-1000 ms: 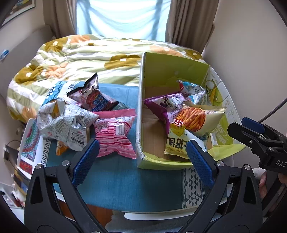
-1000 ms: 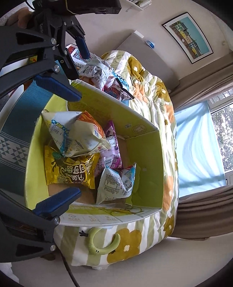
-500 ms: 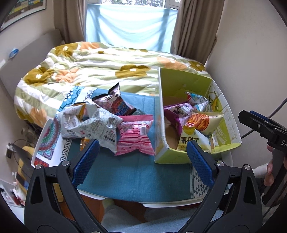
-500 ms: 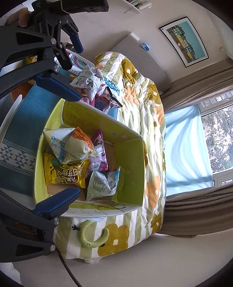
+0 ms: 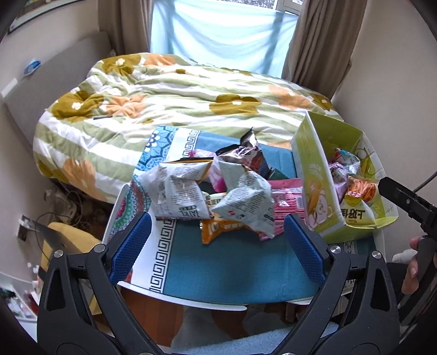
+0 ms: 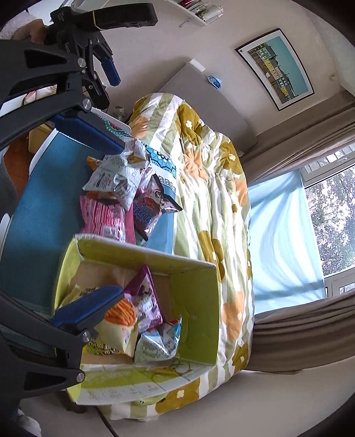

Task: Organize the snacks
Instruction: 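Move both tools back toward the remaining snack pile, then grasp the white snack bag with the left tool while the right tool grasps a grey printed bag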

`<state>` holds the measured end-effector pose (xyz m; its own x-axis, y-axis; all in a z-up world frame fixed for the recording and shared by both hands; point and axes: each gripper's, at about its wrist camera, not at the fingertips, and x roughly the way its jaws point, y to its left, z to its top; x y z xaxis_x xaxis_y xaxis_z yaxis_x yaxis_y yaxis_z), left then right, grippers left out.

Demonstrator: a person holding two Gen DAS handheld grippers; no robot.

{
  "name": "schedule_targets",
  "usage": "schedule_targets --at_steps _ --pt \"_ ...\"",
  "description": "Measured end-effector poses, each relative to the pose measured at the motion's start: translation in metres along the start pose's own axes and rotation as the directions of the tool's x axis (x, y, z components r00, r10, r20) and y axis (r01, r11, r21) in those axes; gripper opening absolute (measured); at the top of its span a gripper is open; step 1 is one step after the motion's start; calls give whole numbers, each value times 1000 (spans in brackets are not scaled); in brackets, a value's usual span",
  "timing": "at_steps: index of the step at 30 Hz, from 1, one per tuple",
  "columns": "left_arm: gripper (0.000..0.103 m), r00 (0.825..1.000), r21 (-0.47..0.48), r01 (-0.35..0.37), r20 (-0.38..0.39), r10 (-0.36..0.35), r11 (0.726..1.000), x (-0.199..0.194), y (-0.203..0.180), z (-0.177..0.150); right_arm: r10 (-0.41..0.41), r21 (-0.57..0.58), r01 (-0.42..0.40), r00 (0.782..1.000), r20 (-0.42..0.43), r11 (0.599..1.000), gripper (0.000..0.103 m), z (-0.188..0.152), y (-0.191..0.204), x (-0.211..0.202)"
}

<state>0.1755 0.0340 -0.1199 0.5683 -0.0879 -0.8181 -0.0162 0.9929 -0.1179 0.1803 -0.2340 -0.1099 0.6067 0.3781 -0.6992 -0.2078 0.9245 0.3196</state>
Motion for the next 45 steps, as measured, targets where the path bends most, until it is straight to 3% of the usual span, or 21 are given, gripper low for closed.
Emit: schedule_targets --at_steps 6,11,16,22,27,37,45 --pt "97 997 -12 51 -62 -51 999 37 49 23 3 87 3 998 -65 996 95 -1 29 49" --pt "97 987 -9 88 -137 -88 996 95 75 37 -54 161 70 993 -103 984 95 -5 41 90" --pt "97 966 -3 138 -219 -135 990 154 85 38 -68 226 100 987 -148 969 95 -9 47 128" --pt "97 950 -24 155 -271 -155 988 194 88 36 -40 320 102 980 -195 942 95 -16 42 160" --pt "96 945 -29 156 -286 -158 987 211 89 36 -19 327 94 974 -227 940 95 -18 45 177" --pt "72 940 -27 154 -303 -155 988 216 92 33 31 337 65 962 -271 939 95 -23 48 202" --pt "69 939 -40 166 -300 -170 985 210 99 30 36 332 65 957 -288 941 95 -24 50 211"
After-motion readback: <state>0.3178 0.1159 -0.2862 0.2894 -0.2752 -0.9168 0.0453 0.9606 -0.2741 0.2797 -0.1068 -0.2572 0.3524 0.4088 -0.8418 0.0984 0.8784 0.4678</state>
